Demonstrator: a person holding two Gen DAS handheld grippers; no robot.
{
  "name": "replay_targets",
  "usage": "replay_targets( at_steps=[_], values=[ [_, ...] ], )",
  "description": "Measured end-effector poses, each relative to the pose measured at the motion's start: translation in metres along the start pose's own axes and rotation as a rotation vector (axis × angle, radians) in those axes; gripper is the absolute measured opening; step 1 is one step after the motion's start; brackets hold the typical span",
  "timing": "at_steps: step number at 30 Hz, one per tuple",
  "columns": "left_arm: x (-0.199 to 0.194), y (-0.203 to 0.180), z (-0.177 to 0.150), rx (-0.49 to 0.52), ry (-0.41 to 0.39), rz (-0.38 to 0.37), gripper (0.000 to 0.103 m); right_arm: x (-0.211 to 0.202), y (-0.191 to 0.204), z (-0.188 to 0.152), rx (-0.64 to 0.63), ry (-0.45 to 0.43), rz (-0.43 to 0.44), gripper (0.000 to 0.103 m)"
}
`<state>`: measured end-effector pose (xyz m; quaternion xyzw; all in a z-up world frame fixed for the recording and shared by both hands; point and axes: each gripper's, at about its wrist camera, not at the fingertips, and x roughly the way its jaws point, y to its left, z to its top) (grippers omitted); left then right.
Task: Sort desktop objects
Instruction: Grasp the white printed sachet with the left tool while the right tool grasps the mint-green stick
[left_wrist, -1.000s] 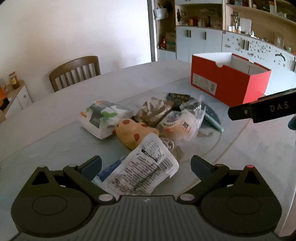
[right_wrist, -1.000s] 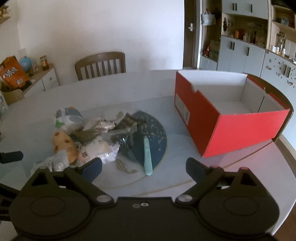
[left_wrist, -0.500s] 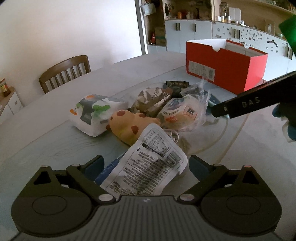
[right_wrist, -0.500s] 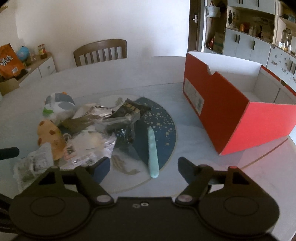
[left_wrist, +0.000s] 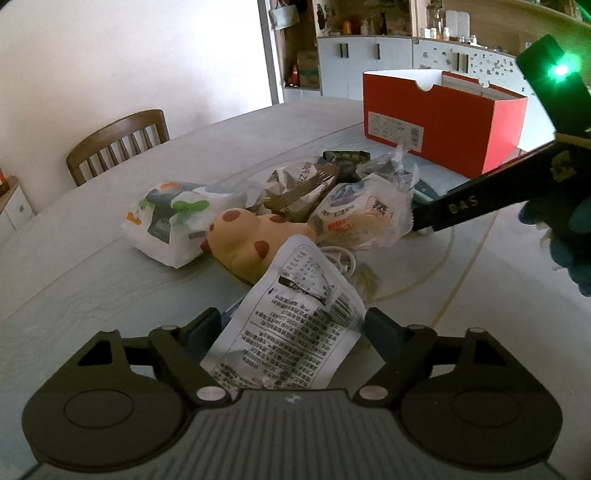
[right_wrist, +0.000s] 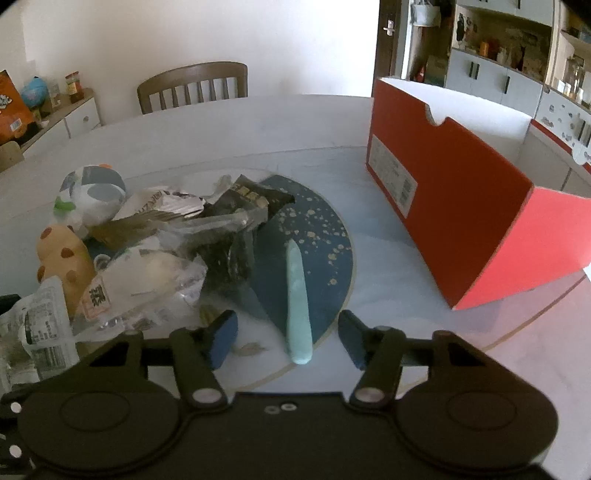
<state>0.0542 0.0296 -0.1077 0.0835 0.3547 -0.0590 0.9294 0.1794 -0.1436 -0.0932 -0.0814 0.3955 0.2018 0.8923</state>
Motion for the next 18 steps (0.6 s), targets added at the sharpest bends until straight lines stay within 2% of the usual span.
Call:
replay_targets(
  at_steps=[7, 9, 13, 16, 18],
  values=[
    [-0.0016, -0.0030, 0.0011, 0.003, -0.007, -0.007, 0.071, 0.0045, 0.0023, 0.0055, -0.003, -0.008, 0.007, 0.046],
    [-0.0025, -0.0034, 0.0012, -0.001, -0.008, -0.009, 0.068, 0.0043, 0.0027, 0.0062, -0.005, -0.008, 0.009, 0.036],
    [-0.0040, -0.0043, 0.0019, -0.011, -0.007, -0.010, 0.066, 0.0040, 0.0026, 0.0070, -0.007, -0.007, 0.005, 0.029],
    [-0.0060, -0.0039, 0.0021, -0.025, -0.003, -0.016, 0.065, 0.0031, 0.0018, 0.0076, -0.010, -0.006, -0.007, 0.013],
    [-0.0074, -0.0037, 0.0023, -0.036, -0.001, -0.019, 0.064, 0.0030, 0.0006, 0.0089, -0.006, 0.000, -0.008, 0.012]
  ],
)
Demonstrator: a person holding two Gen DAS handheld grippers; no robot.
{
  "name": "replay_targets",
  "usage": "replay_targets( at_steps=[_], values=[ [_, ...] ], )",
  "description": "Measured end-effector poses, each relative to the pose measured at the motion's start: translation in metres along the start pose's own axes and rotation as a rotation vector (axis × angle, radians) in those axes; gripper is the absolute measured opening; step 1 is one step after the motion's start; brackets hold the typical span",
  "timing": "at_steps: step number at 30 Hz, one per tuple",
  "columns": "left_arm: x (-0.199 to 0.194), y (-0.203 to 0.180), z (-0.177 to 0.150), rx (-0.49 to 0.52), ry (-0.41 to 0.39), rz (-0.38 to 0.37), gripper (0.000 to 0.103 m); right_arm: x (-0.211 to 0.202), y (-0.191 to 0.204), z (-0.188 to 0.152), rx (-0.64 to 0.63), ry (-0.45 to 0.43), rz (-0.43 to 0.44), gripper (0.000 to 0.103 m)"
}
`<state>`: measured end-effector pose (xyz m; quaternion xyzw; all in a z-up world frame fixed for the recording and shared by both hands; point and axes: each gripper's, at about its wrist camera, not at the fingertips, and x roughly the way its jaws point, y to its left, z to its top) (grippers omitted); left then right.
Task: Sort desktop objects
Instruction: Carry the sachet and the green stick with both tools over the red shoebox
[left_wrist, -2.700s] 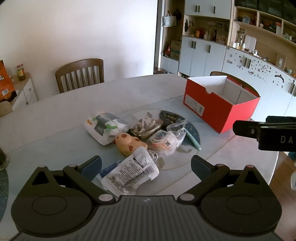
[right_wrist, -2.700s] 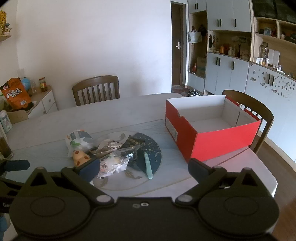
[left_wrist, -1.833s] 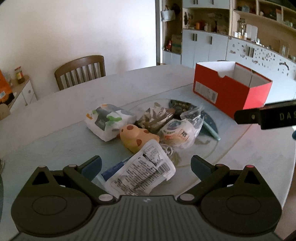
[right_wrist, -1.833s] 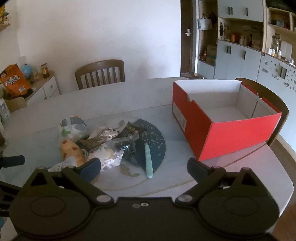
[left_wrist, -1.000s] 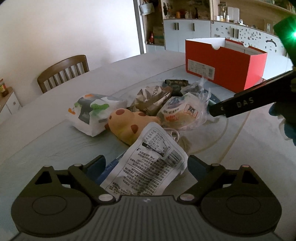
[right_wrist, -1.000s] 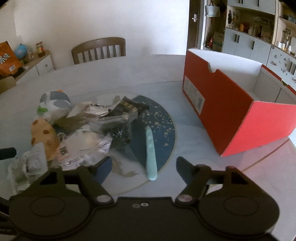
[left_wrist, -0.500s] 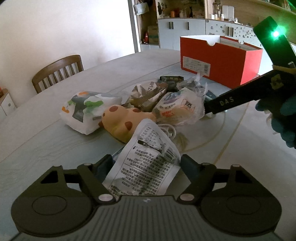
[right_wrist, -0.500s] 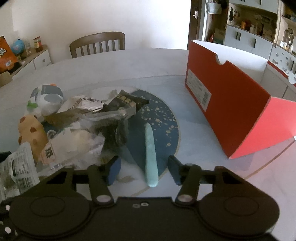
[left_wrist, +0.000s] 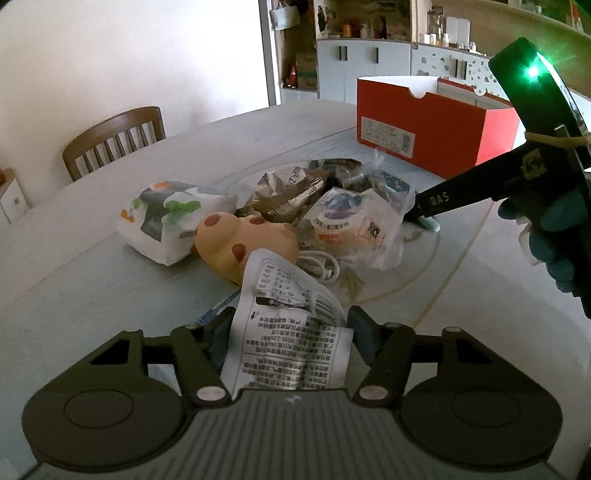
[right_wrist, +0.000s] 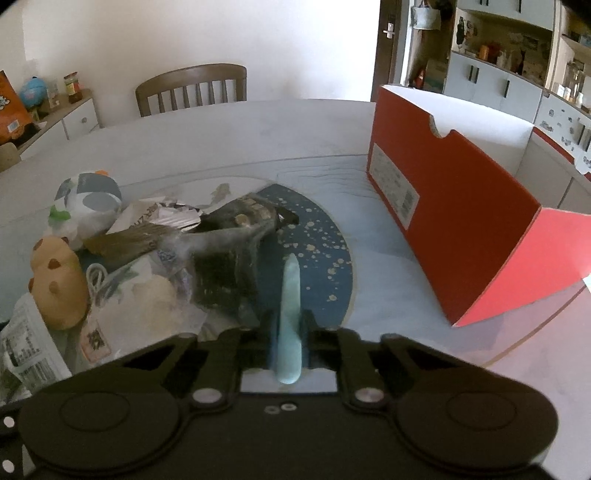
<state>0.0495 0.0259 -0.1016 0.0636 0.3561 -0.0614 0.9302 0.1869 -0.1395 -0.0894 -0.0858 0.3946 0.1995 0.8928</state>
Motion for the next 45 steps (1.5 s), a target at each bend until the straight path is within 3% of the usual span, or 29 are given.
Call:
replay_targets(
  at_steps=[7, 28, 29, 30, 37, 45],
  values=[
    [-0.009, 0.002, 0.004, -0.044, -0.003, 0.000, 0.063, -0.009, 0.002, 0.000, -0.033, -0.015, -0.012, 0.012],
    [-0.042, -0.010, 0.028, -0.121, -0.035, -0.014, 0.063, -0.057, -0.014, -0.003, -0.022, -0.023, 0.060, 0.012],
    [-0.044, -0.010, 0.030, -0.125, -0.036, -0.015, 0.063, -0.059, -0.015, -0.003, -0.021, -0.023, 0.063, 0.011],
    [-0.045, -0.011, 0.032, -0.129, -0.037, -0.015, 0.063, -0.061, -0.016, -0.002, -0.019, -0.024, 0.066, 0.001],
    [-0.047, -0.019, 0.040, -0.137, -0.034, -0.009, 0.063, -0.065, -0.023, 0.001, -0.060, -0.022, 0.076, 0.001],
    [-0.042, -0.028, 0.038, -0.149, -0.008, 0.002, 0.063, -0.052, -0.035, -0.019, -0.102, 0.029, 0.100, 0.042]
  ],
)
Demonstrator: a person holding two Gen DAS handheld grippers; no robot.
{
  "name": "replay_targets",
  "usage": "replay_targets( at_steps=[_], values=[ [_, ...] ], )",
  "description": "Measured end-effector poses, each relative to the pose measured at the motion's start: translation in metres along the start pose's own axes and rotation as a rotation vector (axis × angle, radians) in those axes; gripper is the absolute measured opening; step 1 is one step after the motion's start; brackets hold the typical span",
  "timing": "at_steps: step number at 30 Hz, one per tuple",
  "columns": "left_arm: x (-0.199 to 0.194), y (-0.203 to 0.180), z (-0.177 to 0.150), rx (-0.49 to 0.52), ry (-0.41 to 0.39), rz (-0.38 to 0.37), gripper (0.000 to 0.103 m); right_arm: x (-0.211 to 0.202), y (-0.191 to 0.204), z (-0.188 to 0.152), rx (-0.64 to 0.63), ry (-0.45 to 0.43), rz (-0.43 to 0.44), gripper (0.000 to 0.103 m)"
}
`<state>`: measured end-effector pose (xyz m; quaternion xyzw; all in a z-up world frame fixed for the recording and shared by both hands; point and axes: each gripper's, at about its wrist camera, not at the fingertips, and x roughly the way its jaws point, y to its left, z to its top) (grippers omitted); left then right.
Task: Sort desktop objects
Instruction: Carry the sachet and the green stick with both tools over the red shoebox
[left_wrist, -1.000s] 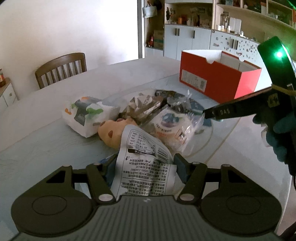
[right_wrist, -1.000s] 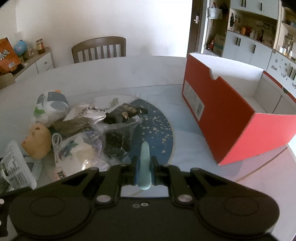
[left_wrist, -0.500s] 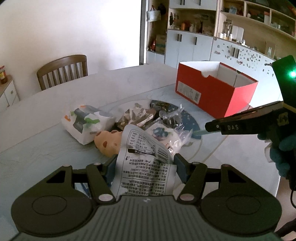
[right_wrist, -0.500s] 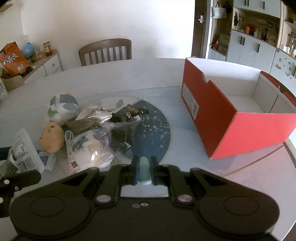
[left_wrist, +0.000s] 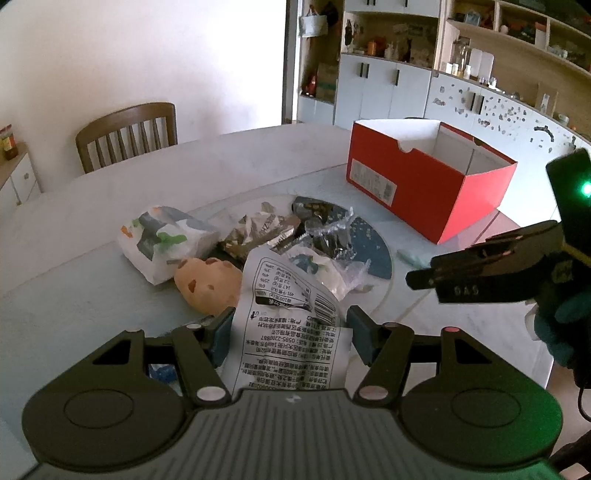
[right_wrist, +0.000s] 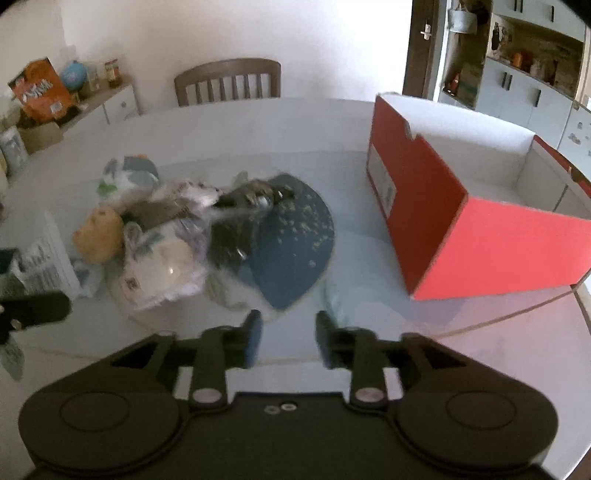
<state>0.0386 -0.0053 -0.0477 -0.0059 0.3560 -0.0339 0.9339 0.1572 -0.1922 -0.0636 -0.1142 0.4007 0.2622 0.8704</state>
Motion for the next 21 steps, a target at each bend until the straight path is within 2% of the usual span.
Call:
replay_targets(
  at_steps=[13, 21],
  values=[
    [0.006, -0.011, 0.001, 0.000, 0.023, 0.017, 0.063, 0.017, -0.033, -0.003, -0.031, 0.013, -0.096, 0.044],
    [0.009, -0.014, 0.001, -0.012, 0.040, 0.024, 0.063, 0.026, -0.042, -0.007, 0.016, 0.030, -0.038, 0.040]
  ],
)
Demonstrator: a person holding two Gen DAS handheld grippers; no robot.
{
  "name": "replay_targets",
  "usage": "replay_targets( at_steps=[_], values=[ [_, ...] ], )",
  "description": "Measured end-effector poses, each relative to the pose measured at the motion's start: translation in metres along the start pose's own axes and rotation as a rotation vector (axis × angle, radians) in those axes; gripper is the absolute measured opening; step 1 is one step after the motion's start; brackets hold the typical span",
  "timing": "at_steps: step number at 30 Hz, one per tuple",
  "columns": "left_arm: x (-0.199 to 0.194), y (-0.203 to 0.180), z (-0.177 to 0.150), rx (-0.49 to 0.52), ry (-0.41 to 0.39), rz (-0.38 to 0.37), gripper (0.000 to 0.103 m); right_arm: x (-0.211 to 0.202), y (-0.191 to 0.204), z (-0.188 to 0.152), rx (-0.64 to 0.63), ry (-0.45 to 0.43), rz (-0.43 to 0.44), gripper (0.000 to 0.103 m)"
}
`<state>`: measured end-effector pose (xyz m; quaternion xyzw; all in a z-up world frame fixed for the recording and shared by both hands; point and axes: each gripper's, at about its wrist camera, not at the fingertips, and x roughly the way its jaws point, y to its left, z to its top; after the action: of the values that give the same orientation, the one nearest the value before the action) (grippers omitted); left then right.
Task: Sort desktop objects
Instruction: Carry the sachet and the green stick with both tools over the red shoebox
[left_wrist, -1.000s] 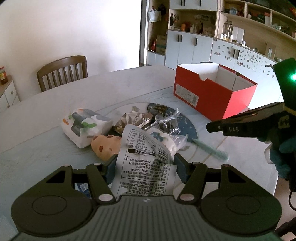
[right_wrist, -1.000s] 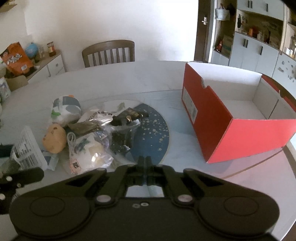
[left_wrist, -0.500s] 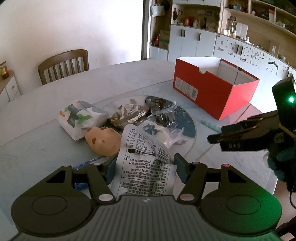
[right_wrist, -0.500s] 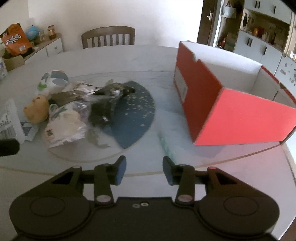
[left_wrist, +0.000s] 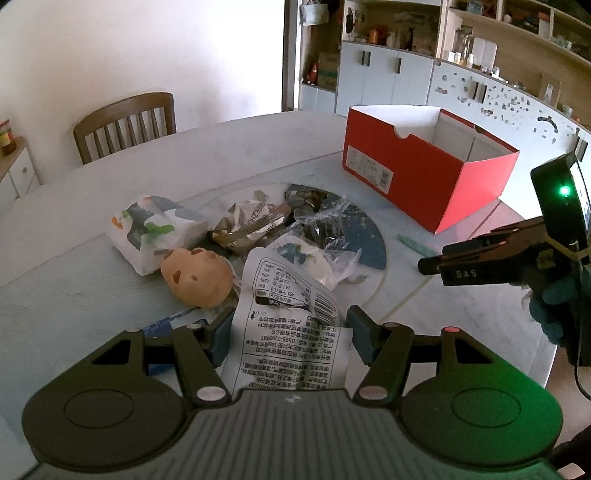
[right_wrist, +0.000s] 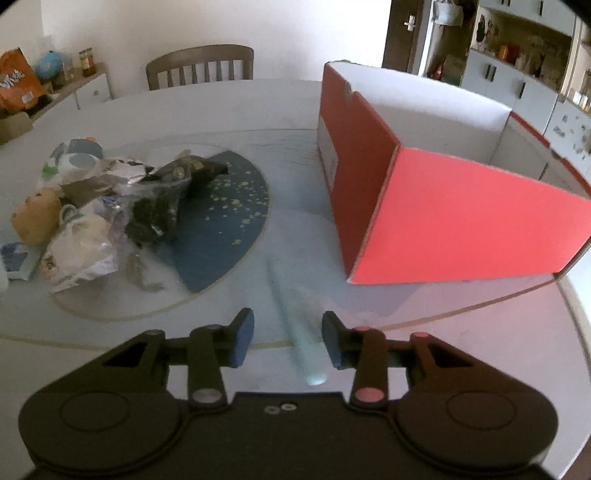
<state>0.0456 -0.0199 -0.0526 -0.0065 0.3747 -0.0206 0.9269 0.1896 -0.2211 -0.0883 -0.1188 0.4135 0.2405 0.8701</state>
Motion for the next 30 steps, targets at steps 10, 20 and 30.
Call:
replay_targets(
  at_steps=[10, 20, 30],
  values=[
    [0.002, -0.005, 0.005, -0.006, 0.002, -0.009, 0.063, -0.003, 0.002, 0.002, -0.010, 0.005, 0.024, 0.011],
    [-0.003, -0.013, 0.020, -0.003, -0.003, -0.017, 0.063, -0.032, -0.003, 0.012, 0.034, -0.013, 0.091, 0.010],
    [-0.007, -0.024, 0.035, 0.000, -0.017, -0.017, 0.063, -0.066, -0.015, 0.026, 0.091, -0.041, 0.161, 0.010]
  ],
)
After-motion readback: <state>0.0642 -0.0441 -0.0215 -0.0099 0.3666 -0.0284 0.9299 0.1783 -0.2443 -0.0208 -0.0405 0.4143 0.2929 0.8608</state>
